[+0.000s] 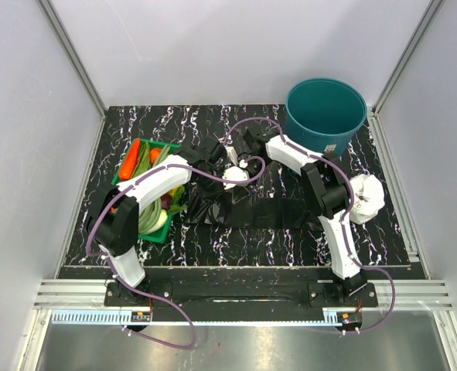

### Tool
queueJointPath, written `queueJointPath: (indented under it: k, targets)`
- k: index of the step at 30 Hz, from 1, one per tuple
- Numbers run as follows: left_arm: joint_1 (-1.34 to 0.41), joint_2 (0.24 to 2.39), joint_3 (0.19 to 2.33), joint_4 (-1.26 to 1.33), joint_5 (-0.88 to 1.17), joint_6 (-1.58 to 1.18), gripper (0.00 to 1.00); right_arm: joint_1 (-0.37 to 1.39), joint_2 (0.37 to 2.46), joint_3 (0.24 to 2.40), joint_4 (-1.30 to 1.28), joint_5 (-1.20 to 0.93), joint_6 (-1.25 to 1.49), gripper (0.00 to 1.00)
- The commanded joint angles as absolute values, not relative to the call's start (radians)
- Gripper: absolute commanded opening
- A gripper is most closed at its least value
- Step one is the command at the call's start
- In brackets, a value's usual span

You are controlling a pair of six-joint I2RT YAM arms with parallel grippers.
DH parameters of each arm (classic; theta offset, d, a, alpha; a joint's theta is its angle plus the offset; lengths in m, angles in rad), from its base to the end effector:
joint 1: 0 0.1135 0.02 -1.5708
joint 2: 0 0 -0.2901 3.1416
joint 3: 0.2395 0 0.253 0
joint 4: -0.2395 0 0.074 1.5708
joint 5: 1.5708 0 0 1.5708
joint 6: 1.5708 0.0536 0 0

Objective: Put the trash bags into the trash bin

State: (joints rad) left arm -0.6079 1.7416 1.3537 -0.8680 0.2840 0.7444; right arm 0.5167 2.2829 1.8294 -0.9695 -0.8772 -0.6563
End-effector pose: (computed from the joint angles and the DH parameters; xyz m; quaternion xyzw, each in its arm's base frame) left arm 0.2856 -0.2170 0.2427 0.6291 0.7487 -0.1289 0.1644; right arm 0.3907 0.2694 0.1723 -0.5258 0.7346 0.4178 0.0962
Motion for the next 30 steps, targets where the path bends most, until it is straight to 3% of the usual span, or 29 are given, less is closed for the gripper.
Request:
queueJointPath:
  k: [1,5,12,22,25,30]
  targets:
    - [-0.612,1.694,1.387,-0.859,0.304,0.756,0.00,0.537,2.292,1.841,-0.986,-0.919,-0.686,0.68]
    - [-0.612,1.689,1.378,-0.853,0.307,0.752,0.00,0.538,2.287,1.821,-0.985,-0.908,-0.689,0.63]
    - [-0.612,1.683,1.364,-0.847,0.299,0.749,0.00,0.538,2.278,1.784,-0.985,-0.890,-0.692,0.43]
    - [-0.611,1.686,1.333,-0.828,0.287,0.749,0.00,0.537,2.266,1.763,-0.971,-0.859,-0.675,0.01]
    - [-0.612,1.690,1.322,-0.815,0.287,0.742,0.00,0.538,2.250,1.740,-0.930,-0.821,-0.643,0.00]
    - [-0.612,1.704,1.305,-0.784,0.304,0.718,0.10,0.538,2.221,1.707,-0.871,-0.709,-0.581,0.00]
